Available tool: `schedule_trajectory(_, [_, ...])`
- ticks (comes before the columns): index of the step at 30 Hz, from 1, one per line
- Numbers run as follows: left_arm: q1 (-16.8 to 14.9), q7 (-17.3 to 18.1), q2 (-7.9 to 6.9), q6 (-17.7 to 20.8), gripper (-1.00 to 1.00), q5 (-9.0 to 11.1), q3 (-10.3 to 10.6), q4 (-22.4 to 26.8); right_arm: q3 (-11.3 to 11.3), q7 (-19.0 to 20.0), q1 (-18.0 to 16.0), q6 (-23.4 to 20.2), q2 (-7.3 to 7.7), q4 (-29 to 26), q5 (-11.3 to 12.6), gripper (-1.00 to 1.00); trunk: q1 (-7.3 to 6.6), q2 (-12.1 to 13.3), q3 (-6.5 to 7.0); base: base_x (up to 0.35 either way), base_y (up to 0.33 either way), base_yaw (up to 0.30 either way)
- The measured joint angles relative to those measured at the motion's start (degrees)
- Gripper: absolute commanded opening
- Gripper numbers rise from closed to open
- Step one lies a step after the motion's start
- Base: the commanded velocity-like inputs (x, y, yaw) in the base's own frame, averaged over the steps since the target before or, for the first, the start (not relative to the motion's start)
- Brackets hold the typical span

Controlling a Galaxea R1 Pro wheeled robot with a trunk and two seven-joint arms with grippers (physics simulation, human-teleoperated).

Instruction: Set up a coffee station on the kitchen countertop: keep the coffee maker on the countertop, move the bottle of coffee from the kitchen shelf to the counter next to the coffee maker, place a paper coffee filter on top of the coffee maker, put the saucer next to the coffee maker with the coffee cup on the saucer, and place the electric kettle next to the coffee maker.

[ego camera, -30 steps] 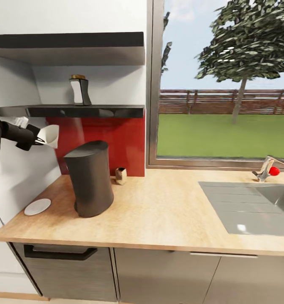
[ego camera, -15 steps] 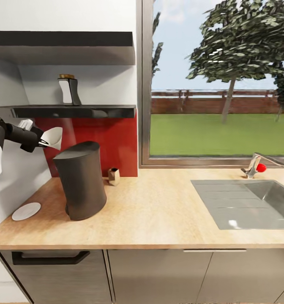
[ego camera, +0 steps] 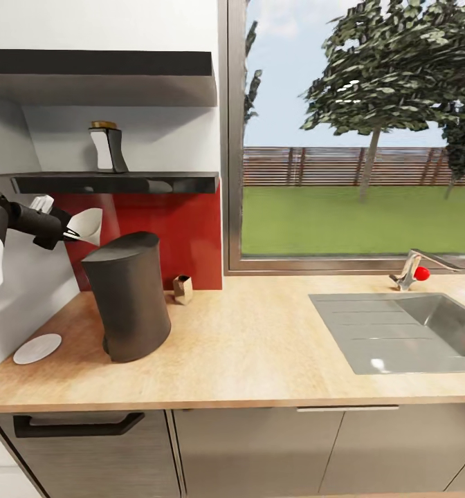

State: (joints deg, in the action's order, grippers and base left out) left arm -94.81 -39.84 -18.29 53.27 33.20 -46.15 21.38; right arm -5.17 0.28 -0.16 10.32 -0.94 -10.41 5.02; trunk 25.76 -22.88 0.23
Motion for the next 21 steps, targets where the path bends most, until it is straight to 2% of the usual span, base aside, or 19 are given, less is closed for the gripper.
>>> schedule_trajectory(6, [1.00,0.11,0.03,-0.01,-1.00,-0.43,-0.42,0.61,0.04,0.02,0.00,0.01,-0.44,-0.09,-0.03,1.00,0.00,0.00,0.00,0.003,0.001,0.000])
schedule_trajectory(12, [1.54,-0.08,0.02,-0.02,-1.00,1.97,-0.35,0.52,0.09,0.17,0.00,0.00,-0.37,-0.08,0.02,1.00,-0.01,-0.01,0.00,0.086,0.205,0.000])
schedule_trajectory(15, [1.57,-0.10,0.01,-0.03,-1.00,2.26,-0.35,0.57,0.05,0.10,0.00,0.00,-0.35,-0.09,0.00,1.00,-0.01,-0.01,0.00,0.064,0.173,0.000])
schedule_trajectory(21, [1.58,-0.10,0.00,-0.02,-1.00,2.28,-0.33,0.70,0.03,0.02,0.00,0.01,-0.35,-0.09,-0.03,1.00,0.00,0.00,0.00,0.011,0.030,0.000])
